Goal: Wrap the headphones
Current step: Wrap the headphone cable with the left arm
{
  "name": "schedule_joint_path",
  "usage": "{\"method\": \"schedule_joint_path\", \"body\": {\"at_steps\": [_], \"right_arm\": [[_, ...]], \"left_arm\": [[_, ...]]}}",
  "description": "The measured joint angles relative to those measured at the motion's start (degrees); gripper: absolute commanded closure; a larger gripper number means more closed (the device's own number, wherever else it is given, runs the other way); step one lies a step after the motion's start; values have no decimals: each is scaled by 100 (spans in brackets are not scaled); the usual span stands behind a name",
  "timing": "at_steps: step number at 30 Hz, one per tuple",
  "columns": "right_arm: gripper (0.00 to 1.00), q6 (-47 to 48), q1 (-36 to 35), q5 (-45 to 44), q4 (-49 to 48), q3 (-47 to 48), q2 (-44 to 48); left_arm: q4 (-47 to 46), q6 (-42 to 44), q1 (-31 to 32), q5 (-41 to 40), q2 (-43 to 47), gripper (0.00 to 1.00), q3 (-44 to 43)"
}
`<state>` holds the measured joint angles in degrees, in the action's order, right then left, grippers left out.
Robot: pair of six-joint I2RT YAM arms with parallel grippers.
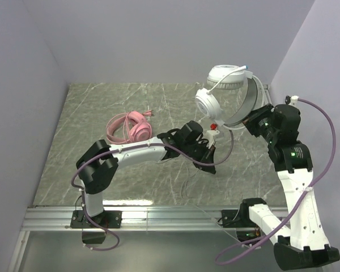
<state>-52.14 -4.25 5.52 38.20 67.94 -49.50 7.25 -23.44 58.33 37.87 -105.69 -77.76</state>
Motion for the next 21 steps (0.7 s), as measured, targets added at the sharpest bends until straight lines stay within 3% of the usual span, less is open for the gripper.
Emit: {"method": "schedule_joint_path", "body": {"at_steps": [7,13,21], "right_arm": [[100,-42,0,142,31,0,-96],[100,-44,0,-44,28,0,-127],[100,221,-17,-866,-11,0,-304]], "left_arm": [[160,81,-151,133,-144,100,-184],[931,531,-63,68,-549,99,-951],[1150,752,426,-72,-297,100,-562]]}}
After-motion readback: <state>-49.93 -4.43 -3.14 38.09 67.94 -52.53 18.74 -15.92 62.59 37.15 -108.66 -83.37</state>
